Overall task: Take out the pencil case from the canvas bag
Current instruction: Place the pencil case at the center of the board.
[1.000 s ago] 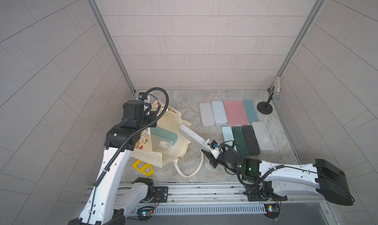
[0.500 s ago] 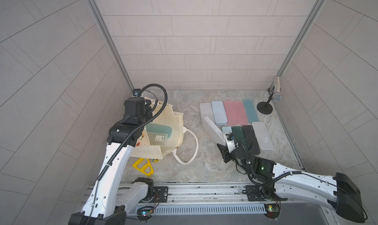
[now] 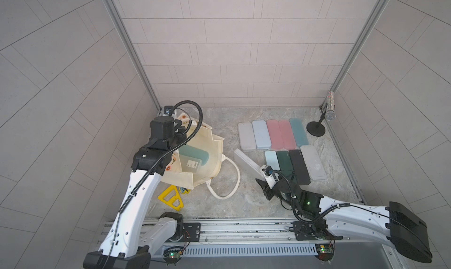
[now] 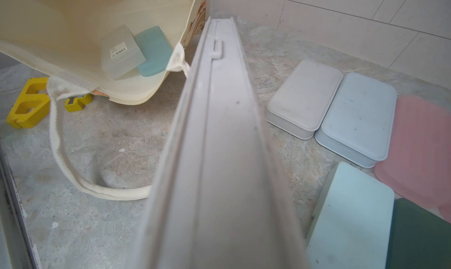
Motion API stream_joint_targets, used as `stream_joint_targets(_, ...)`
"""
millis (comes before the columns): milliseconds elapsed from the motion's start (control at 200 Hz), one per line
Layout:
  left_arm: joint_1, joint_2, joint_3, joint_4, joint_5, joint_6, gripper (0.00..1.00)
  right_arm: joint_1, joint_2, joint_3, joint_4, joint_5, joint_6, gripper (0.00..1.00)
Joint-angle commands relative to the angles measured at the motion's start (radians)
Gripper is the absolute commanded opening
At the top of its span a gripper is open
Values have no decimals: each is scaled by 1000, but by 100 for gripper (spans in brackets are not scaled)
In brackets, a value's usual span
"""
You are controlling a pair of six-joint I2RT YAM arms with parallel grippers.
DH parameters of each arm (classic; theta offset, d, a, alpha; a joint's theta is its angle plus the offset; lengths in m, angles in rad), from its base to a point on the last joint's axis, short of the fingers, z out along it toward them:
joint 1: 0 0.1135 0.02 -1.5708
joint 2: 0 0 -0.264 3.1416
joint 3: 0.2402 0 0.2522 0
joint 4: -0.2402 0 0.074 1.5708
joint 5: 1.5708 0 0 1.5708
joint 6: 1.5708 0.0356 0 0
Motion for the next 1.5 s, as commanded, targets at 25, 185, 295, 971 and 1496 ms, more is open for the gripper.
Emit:
stream_joint_targets(25, 2, -24, 1, 104, -5, 12, 0, 29, -4, 24, 23, 44, -102, 30)
stream_joint_targets(185, 2, -19, 3, 91, -70, 11, 0, 70, -19, 55, -55, 166, -171, 30)
stream_joint_targets(295, 4, -21, 4, 89, -81, 10, 0, 113, -7, 66, -78, 283, -188, 29)
stream_joint_targets(971, 6, -16, 0, 92, -65, 3, 0, 168, 62, 78, -70, 375, 176, 23)
stream_joint_targets(1496, 4, 30, 109, 28, -212, -13, 0, 98, 319, -9, 309, 215, 672, 22)
